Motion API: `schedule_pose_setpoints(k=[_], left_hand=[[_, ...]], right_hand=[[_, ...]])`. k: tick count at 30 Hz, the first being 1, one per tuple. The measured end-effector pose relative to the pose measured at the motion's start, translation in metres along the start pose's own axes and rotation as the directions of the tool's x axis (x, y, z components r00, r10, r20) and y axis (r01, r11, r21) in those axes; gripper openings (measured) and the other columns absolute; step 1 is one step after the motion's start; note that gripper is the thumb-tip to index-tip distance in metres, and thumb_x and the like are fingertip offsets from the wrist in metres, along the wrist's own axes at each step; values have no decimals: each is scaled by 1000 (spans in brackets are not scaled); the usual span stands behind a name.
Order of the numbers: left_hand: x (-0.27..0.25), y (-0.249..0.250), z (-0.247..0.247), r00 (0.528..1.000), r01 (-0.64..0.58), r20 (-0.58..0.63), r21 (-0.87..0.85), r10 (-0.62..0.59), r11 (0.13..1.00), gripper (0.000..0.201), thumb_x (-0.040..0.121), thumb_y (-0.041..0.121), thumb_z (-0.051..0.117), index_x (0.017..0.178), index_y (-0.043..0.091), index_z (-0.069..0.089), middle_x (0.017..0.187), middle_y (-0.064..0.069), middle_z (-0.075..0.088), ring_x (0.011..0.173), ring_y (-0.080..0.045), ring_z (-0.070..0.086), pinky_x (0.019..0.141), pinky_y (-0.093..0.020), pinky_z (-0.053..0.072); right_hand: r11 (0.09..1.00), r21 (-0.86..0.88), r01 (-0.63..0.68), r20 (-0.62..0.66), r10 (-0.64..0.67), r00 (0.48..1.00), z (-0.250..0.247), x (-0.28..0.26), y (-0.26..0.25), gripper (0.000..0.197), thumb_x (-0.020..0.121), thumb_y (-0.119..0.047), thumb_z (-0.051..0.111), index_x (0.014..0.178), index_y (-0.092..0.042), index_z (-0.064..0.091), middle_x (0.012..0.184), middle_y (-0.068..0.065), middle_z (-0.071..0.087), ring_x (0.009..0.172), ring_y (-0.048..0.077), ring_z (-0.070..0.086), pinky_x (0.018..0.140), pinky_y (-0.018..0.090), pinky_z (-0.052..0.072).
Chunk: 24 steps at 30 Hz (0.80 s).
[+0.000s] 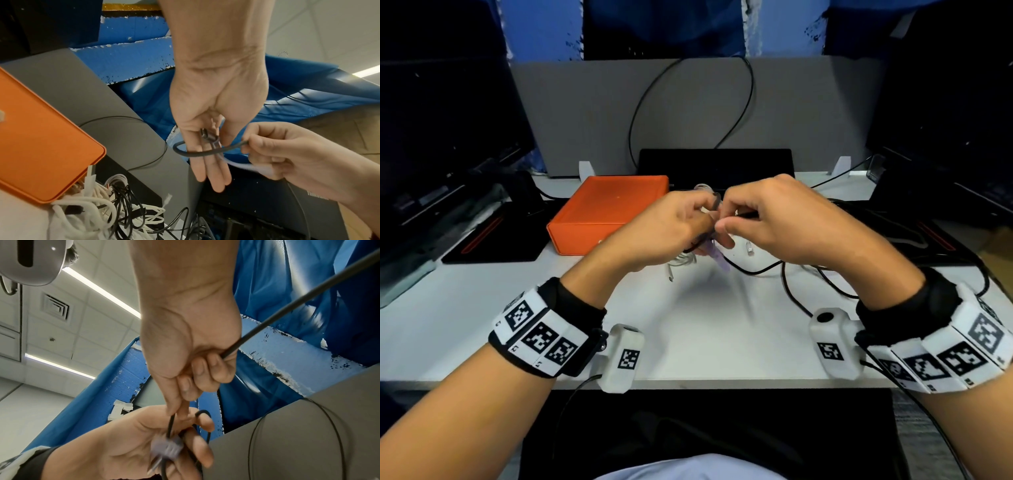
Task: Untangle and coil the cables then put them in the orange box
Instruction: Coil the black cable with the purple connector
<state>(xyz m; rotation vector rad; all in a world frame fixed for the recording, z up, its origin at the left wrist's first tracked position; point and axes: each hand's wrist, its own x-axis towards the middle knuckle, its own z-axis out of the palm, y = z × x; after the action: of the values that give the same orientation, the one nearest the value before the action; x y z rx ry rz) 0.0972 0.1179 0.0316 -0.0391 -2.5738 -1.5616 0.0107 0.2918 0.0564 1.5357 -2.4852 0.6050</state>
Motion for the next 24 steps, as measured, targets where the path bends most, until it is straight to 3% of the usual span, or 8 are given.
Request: schedule_pose_setpoints(k=[4,8,11,16,18,20,22,24], left_hand=[[-4,2,-10,997,-15,63,-270,33,963,31,109,10,36,114,-8,60,69,-14,63,42,-17,44,48,-23,40],[-5,1,-16,990,-11,114,-513,81,859,41,109,25,39,122,-5,64,56,-3,39,40,-12,18,47,-30,24],[-5,4,-13,984,7,149,-582,98,813,38,108,27,39,107,1,67,49,3,40,37,-9,33,50,-25,42],[-8,9,-14,970,22,189,-699,155,715,31,108,27,32,86,14,50,53,4,54,63,-21,68,87,-38,58],[-7,11,-14,975,-17,133,-758,180,653,33,109,27,28,95,10,54,60,3,62,73,-22,75,97,-40,54],[-3,14,-16,979,-123,-10,-829,206,545,40,110,25,26,119,-1,55,62,5,63,80,-18,77,102,-38,54],[1,14,-18,967,-244,-179,-858,182,453,43,111,22,27,126,-10,52,66,4,63,88,-17,76,94,-35,58],[5,13,-18,939,-342,-314,-818,138,462,36,112,19,31,114,-7,56,81,-2,68,96,-21,76,89,-34,58]], right_hand=[[990,142,-22,-223,54,973,-10,5,18,20,94,-46,68,85,-28,68,64,-13,61,64,8,55,63,34,44],[981,195,23,-337,45,941,-7,6,23,18,101,-41,58,99,-30,72,69,-15,63,64,10,54,61,32,39],[981,181,66,-394,11,919,0,8,20,20,103,-42,56,103,-29,72,72,-4,65,65,16,55,62,36,46],[980,193,46,-479,53,876,-7,10,30,22,103,-41,56,100,-25,70,72,-3,63,66,17,54,65,35,45],[987,156,-21,-357,77,931,-1,12,33,21,104,-43,53,103,-27,68,74,-5,63,71,18,57,66,35,45],[992,68,-104,-104,111,988,12,13,28,20,106,-45,46,112,-32,61,77,-7,61,76,24,60,65,36,42],[994,-15,-108,139,109,984,24,10,17,26,109,-42,39,127,-33,55,94,-1,66,88,27,63,67,34,40],[999,-42,-22,314,34,949,32,5,4,27,110,-39,38,127,-28,56,105,0,65,100,27,60,75,34,38]])
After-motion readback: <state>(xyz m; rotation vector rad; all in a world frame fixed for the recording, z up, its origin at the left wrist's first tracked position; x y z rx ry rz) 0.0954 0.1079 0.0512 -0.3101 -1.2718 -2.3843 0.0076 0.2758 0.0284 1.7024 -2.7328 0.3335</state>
